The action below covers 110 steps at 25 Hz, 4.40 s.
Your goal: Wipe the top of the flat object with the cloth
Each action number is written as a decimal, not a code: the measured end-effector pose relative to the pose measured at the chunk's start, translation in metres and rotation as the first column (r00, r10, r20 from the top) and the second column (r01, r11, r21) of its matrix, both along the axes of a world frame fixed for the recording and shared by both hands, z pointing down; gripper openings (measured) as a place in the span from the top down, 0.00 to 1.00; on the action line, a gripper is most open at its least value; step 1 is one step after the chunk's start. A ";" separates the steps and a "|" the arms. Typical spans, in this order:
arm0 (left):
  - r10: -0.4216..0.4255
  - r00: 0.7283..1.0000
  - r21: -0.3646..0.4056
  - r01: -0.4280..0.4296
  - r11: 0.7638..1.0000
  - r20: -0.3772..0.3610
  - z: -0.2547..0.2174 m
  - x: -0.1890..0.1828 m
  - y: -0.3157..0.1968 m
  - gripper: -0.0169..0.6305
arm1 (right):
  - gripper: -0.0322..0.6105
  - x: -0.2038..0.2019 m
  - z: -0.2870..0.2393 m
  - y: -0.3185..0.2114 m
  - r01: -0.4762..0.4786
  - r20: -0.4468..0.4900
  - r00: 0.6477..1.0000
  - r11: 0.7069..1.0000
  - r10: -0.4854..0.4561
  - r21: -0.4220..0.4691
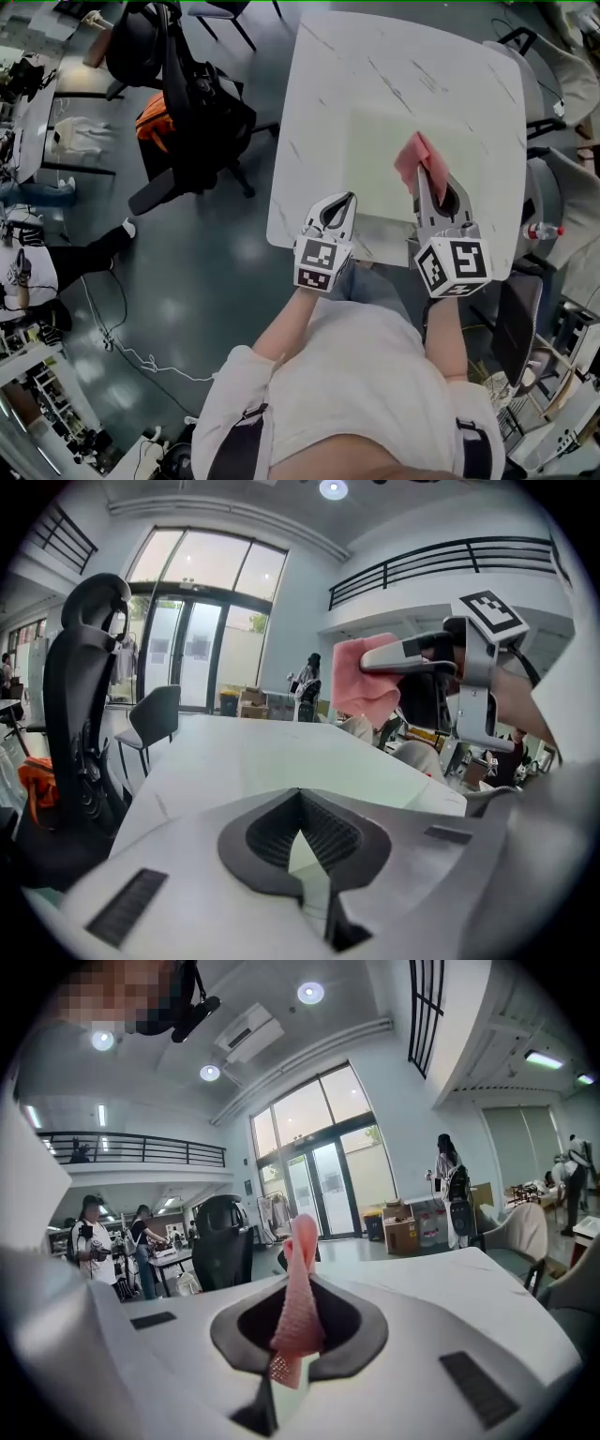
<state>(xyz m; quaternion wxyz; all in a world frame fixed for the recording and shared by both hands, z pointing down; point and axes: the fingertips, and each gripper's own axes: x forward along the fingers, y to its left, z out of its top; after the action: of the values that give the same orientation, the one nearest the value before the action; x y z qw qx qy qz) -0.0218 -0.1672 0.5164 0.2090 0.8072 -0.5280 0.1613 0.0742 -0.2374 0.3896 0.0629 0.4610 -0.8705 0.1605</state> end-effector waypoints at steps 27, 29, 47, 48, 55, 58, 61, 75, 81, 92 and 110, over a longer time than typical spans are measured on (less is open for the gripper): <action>0.064 0.996 -0.108 -0.070 0.992 -0.065 0.029 -0.005 -0.014 0.95 | 0.90 -0.105 0.135 -0.091 0.079 -0.293 0.934 0.918 -0.205 -0.389; 0.066 0.995 -0.109 -0.073 0.991 -0.070 0.029 -0.005 -0.014 0.95 | 0.90 -0.109 0.143 -0.095 0.073 -0.366 0.903 0.920 -0.225 -0.384; 0.067 0.995 -0.123 -0.075 0.990 -0.068 0.029 -0.007 -0.013 0.95 | 0.91 -0.078 0.156 -0.103 0.014 -0.531 0.816 0.927 -0.227 -0.374; 0.068 0.996 -0.123 -0.076 0.990 -0.066 0.029 -0.007 -0.013 0.95 | 0.91 -0.072 0.156 -0.104 0.005 -0.536 0.815 0.928 -0.219 -0.371; 0.068 0.997 -0.122 -0.073 0.990 -0.046 0.029 -0.004 -0.013 0.95 | 0.91 -0.031 0.155 -0.108 -0.053 -0.532 0.831 0.929 -0.163 -0.366; 0.067 0.997 -0.123 -0.071 0.990 -0.035 0.029 -0.004 -0.013 0.95 | 0.91 -0.015 0.155 -0.108 -0.076 -0.532 0.835 0.927 -0.143 -0.368; 0.061 0.998 -0.125 -0.065 0.990 -0.033 0.029 -0.005 -0.013 0.95 | 0.91 0.002 0.156 -0.107 -0.098 -0.535 0.836 0.925 -0.124 -0.367; 0.014 1.000 -0.131 -0.016 0.991 -0.012 0.030 -0.004 -0.014 0.95 | 0.91 0.108 0.161 -0.112 -0.250 -0.575 0.818 0.903 0.003 -0.349; 0.011 1.000 -0.127 -0.010 0.992 0.007 0.030 -0.003 -0.013 0.95 | 0.91 0.147 0.162 -0.111 -0.308 -0.584 0.810 0.887 0.055 -0.343; 0.007 1.000 -0.115 -0.006 0.993 0.008 0.030 -0.002 -0.013 0.95 | 0.91 0.179 0.161 -0.106 -0.365 -0.582 0.805 0.869 0.115 -0.333; 0.036 0.999 -0.086 -0.035 0.996 0.016 0.030 0.005 -0.009 0.95 | 0.91 0.179 0.160 -0.067 -0.356 -0.582 0.807 0.866 0.096 -0.350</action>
<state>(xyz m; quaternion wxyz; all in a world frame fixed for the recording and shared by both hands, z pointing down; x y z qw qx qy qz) -0.0172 -0.1760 0.5465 0.2361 0.8052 -0.5079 0.1947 0.2527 -0.3043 0.5500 0.3916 0.5636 -0.6925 0.2224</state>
